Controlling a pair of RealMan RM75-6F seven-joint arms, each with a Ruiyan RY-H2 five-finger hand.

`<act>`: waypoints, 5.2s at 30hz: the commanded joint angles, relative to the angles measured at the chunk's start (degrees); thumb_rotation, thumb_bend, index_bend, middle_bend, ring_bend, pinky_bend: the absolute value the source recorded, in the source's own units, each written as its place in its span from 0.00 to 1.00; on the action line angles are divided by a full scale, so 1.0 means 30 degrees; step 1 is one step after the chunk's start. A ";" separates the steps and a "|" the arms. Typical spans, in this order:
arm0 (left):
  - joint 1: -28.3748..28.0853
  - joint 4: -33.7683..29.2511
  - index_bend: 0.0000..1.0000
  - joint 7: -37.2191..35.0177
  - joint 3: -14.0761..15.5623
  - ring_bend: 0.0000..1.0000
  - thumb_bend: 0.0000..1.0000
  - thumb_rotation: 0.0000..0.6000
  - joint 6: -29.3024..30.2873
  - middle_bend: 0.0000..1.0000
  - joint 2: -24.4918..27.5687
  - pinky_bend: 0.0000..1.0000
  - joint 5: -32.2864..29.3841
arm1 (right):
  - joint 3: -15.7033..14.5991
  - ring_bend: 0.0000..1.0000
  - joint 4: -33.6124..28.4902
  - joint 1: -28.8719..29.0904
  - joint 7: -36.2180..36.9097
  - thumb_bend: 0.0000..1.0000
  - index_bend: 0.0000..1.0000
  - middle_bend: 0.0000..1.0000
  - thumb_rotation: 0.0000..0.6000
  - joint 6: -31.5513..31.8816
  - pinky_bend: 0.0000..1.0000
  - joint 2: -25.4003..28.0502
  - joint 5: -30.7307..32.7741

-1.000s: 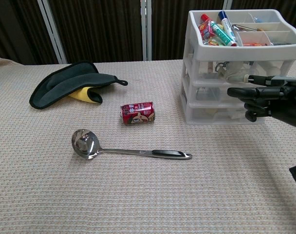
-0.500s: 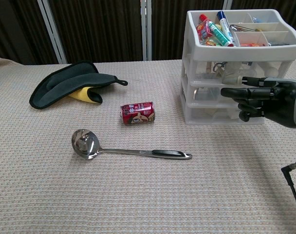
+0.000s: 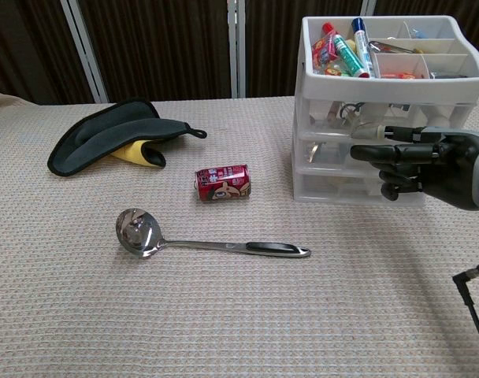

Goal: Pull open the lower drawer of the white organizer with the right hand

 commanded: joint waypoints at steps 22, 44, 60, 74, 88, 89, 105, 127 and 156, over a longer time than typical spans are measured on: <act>-0.0003 -0.0086 0.00 0.0384 0.0027 0.00 0.11 1.00 0.0061 0.00 -0.0098 0.00 0.0047 | -0.2060 0.81 -0.1155 -0.1834 0.0457 0.17 0.19 0.73 1.00 0.0635 0.70 0.0240 -0.4060; 0.0089 -0.0139 0.00 0.0467 -0.0014 0.00 0.11 1.00 0.0330 0.00 -0.0115 0.00 0.0109 | -0.4072 0.79 -0.3071 -0.3474 -0.7620 0.16 0.18 0.71 1.00 0.5807 0.68 0.2055 -0.9314; 0.0085 -0.0134 0.00 0.0417 -0.0085 0.00 0.11 1.00 0.0301 0.00 -0.0117 0.00 -0.0014 | -0.1555 0.79 -0.3604 -0.2035 -1.2542 0.16 0.21 0.71 1.00 0.6532 0.68 0.2456 -0.4113; 0.0107 -0.0137 0.00 0.0379 -0.0096 0.00 0.11 1.00 0.0342 0.00 -0.0130 0.00 -0.0010 | -0.1583 0.79 -0.3375 -0.1328 -1.3487 0.16 0.29 0.71 1.00 0.6162 0.68 0.2410 -0.2229; 0.0098 -0.0132 0.00 0.0302 -0.0095 0.00 0.11 1.00 0.0297 0.00 -0.0101 0.00 -0.0016 | -0.2182 0.79 -0.3360 -0.1292 -1.3930 0.19 0.50 0.72 1.00 0.6873 0.69 0.2143 -0.2565; 0.0094 -0.0139 0.00 0.0306 -0.0094 0.00 0.11 1.00 0.0288 0.00 -0.0099 0.00 -0.0016 | -0.2268 0.79 -0.3395 -0.1342 -1.3882 0.19 0.50 0.72 1.00 0.6927 0.69 0.2142 -0.2711; 0.0092 -0.0205 0.00 0.0443 -0.0072 0.00 0.11 1.00 0.0313 0.00 -0.0126 0.00 0.0043 | -0.4276 0.79 -0.3816 -0.2569 -1.2704 0.19 0.52 0.72 1.00 0.7732 0.69 0.1987 -0.6000; 0.0089 -0.0243 0.00 0.0483 -0.0066 0.00 0.11 1.00 0.0308 0.00 -0.0112 0.00 0.0060 | -0.6105 0.79 -0.4259 -0.3842 -1.2110 0.19 0.53 0.72 1.00 0.8436 0.69 0.2358 -0.9163; 0.0128 -0.0258 0.00 0.0339 -0.0138 0.00 0.11 1.00 0.0364 0.00 -0.0051 0.00 -0.0044 | -0.7157 0.80 -0.4861 -0.4836 -1.0950 0.07 0.21 0.74 1.00 0.9112 0.69 0.3015 -1.2439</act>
